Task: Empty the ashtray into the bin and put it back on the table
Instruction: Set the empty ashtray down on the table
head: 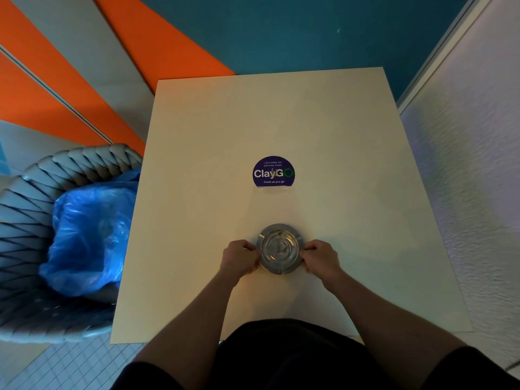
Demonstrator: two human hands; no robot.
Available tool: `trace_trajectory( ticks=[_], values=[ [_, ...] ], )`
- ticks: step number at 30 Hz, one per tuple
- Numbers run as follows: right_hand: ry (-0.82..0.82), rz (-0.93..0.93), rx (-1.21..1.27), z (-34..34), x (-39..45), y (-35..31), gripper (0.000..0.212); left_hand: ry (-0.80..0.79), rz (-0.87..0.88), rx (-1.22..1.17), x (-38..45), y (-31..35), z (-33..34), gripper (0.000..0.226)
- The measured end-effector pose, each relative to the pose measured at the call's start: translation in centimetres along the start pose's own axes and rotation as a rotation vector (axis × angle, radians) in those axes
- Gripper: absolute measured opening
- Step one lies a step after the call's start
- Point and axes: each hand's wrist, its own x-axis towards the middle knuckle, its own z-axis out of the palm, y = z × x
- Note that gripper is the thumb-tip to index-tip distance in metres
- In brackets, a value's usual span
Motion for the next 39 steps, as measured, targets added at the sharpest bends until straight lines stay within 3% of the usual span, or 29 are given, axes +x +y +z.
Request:
trace_trajectory(
  ticks=[7,24,39],
  values=[
    [0.000,0.021,0.035,-0.3,-0.2,0.1,0.005,0.003,-0.011,-0.037,-0.1,-0.2,-0.1,0.013],
    [0.011,-0.001,-0.023,-0.1,1.0,-1.3,0.010,0.038,-0.006,-0.072,0.6,0.6,0.1,0.007],
    [0.051,-0.050,0.014,-0.4,6.2,-7.2,0.021,0.121,0.017,-0.088,5.7,6.6,-0.7,0.010]
  ],
)
